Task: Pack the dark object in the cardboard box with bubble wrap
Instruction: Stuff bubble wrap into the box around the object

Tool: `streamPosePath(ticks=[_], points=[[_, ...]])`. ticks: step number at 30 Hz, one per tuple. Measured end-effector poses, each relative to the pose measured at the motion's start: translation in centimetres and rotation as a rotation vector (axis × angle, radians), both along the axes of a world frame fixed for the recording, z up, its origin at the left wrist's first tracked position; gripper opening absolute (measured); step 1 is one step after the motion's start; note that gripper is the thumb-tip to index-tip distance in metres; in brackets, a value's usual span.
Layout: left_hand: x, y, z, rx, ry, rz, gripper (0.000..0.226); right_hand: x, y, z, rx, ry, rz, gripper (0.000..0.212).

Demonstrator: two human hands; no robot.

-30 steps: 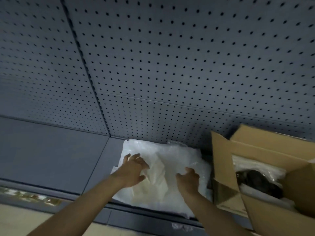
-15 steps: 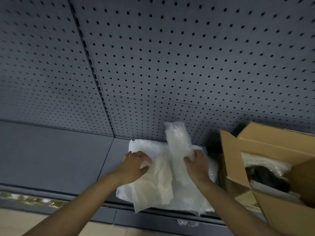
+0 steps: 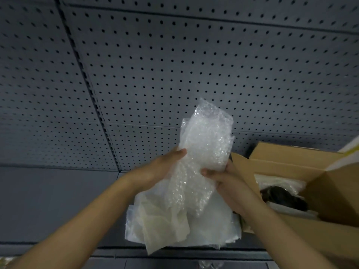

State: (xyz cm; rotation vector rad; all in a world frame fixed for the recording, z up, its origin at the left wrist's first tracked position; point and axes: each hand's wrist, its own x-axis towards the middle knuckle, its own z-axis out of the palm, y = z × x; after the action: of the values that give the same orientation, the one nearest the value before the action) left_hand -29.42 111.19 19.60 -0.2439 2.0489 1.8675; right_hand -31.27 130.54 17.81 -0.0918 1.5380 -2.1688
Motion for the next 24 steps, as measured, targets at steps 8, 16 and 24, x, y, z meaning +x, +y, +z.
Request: streamPosePath(ticks=[8,16,24], points=[[0.7,1.9,0.8,-0.111,0.11,-0.069,0.034,1.5,2.6,0.2,-0.183,-0.085,0.006,0.044],[-0.2,3.9,0.1,-0.079,0.157,-0.203,0.036,2.1,5.0,-0.5,-0.107,-0.085,-0.078,0.046],[-0.6,6.8,0.8,-0.074,0.107,-0.503,0.045,3.3,8.5,-0.2,0.111,0.032,-0.318,0.042]])
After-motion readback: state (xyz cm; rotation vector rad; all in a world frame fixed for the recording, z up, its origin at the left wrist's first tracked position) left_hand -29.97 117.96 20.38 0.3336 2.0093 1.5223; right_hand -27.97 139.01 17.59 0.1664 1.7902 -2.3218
